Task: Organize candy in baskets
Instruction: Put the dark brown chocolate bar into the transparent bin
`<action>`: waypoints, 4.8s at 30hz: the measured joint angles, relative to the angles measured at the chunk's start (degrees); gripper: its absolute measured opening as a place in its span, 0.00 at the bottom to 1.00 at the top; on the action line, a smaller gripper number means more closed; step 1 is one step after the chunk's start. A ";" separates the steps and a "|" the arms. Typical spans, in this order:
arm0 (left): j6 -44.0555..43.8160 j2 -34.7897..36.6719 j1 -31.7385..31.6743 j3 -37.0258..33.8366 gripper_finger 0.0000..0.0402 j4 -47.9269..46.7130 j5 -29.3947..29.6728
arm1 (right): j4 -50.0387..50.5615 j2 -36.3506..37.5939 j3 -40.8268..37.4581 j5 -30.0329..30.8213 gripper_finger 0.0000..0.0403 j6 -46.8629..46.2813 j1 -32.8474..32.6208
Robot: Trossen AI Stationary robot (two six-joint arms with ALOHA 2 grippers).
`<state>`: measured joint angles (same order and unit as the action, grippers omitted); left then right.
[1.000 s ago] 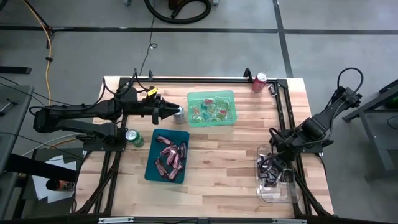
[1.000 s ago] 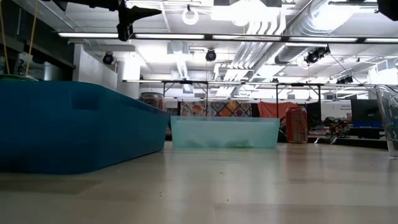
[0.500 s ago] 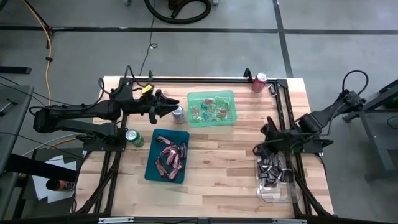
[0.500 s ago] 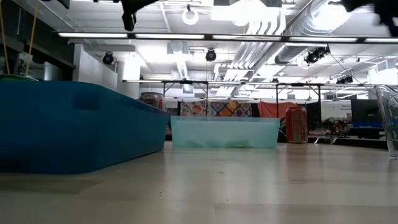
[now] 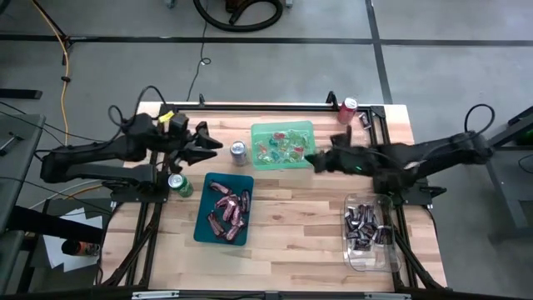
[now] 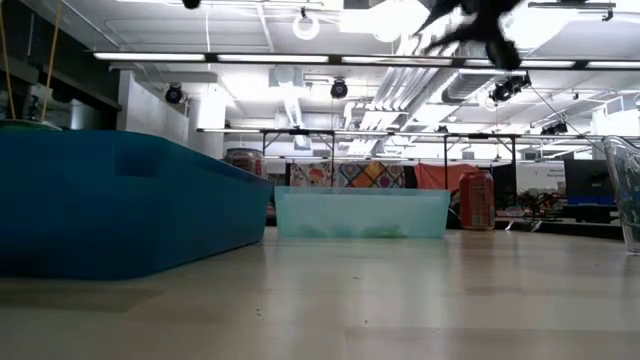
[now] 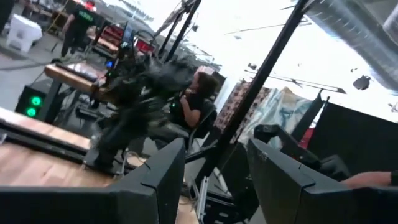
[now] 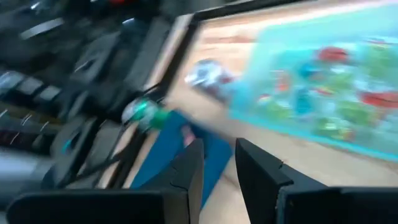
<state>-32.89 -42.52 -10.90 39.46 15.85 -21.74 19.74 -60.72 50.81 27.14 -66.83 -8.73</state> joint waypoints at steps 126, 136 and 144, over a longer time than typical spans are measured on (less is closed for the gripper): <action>3.14 -17.84 -38.60 0.06 0.41 -1.89 -1.70 | -4.67 -27.12 -11.35 1.91 0.00 -38.67 69.85; 4.20 -17.84 -38.60 0.04 0.41 -2.40 -1.68 | 8.35 -31.76 -3.87 5.55 0.00 -40.28 70.81; 4.22 -17.84 -38.60 0.04 0.41 -2.69 -1.70 | 10.83 -32.13 -3.19 -1.45 0.00 -35.11 71.42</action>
<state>-28.67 -60.36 -49.50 39.51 13.17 -23.44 30.57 -92.86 47.62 25.70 -101.94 62.69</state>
